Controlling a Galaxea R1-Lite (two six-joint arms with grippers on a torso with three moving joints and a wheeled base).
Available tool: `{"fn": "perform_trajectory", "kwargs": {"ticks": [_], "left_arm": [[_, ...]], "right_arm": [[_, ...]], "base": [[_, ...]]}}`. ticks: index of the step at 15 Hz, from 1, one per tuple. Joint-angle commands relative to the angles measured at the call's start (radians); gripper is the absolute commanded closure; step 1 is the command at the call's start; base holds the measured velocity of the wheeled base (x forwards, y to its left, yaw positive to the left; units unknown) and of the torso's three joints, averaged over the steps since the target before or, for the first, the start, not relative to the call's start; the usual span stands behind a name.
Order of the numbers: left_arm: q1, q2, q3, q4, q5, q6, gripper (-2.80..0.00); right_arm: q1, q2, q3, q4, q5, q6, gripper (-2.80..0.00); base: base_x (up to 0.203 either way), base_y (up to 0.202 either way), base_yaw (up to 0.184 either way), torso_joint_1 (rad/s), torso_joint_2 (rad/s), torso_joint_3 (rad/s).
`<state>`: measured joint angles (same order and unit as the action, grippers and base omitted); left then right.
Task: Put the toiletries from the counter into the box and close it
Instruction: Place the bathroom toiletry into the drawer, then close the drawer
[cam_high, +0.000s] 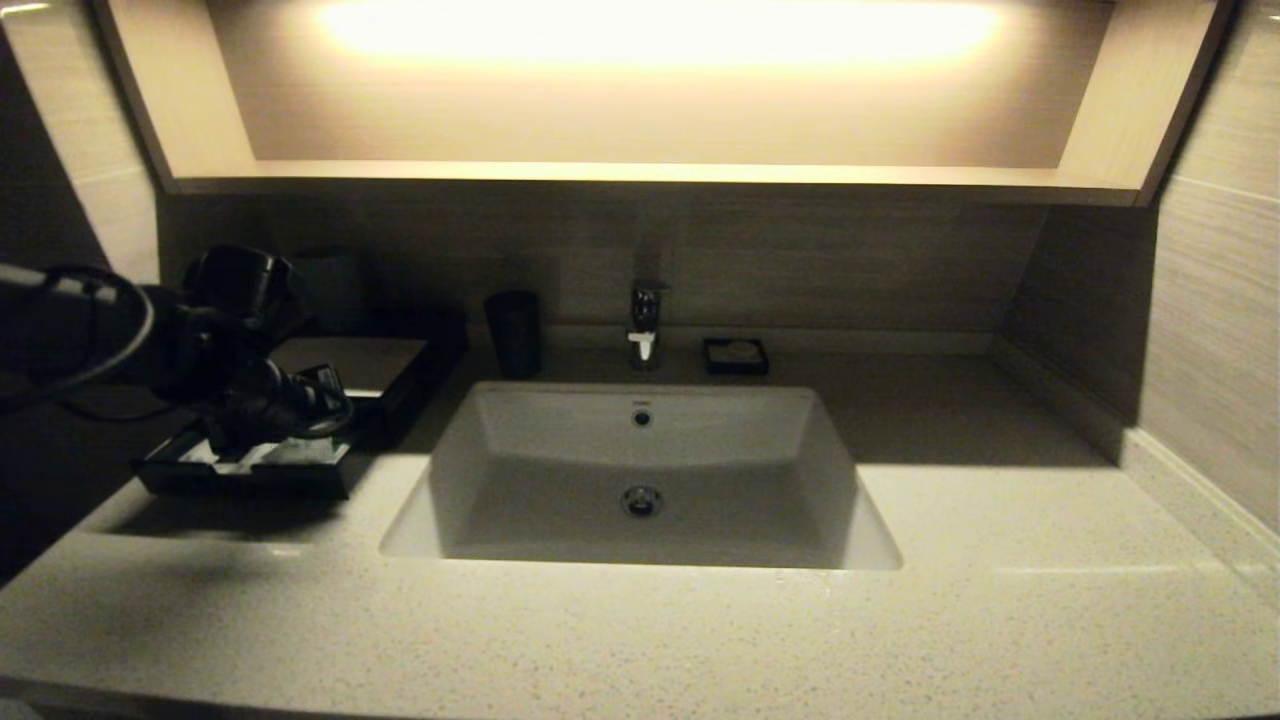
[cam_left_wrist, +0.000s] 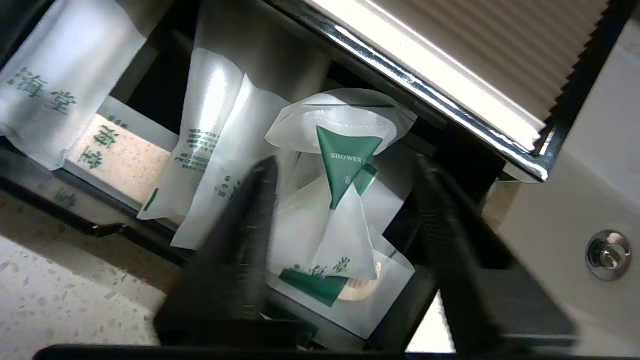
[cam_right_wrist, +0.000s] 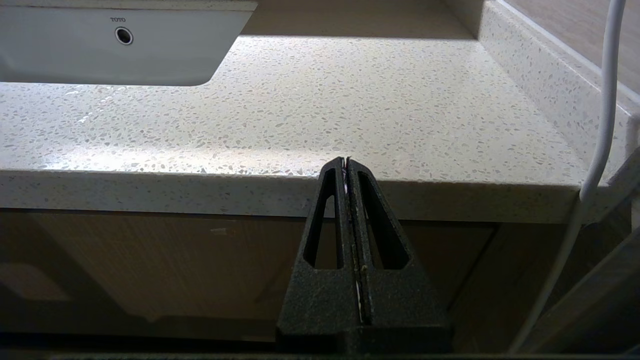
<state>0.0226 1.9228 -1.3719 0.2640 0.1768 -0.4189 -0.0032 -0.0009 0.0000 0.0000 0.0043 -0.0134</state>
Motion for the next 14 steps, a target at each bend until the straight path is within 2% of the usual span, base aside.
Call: {"fn": "perform_trajectory", "kwargs": {"ticks": [1, 13, 14], "left_arm": [[0.0, -0.021, 0.001, 0.007, 0.001, -0.003, -2.8], [0.0, -0.155, 0.064, 0.017, 0.001, -0.001, -2.8], [0.0, -0.165, 0.074, 0.015, 0.001, -0.001, 0.0]], "right_arm": [[0.0, 0.0, 0.002, 0.0, 0.0, 0.0, 0.0], [0.0, 0.001, 0.002, 0.0, 0.0, 0.0, 0.0], [0.0, 0.001, 0.002, 0.0, 0.0, 0.0, 0.0]], "base": [[0.0, 0.0, 0.0, 0.0, 0.0, 0.0], [0.0, 0.0, 0.0, 0.0, 0.0, 0.0], [0.0, 0.0, 0.0, 0.0, 0.0, 0.0]]}}
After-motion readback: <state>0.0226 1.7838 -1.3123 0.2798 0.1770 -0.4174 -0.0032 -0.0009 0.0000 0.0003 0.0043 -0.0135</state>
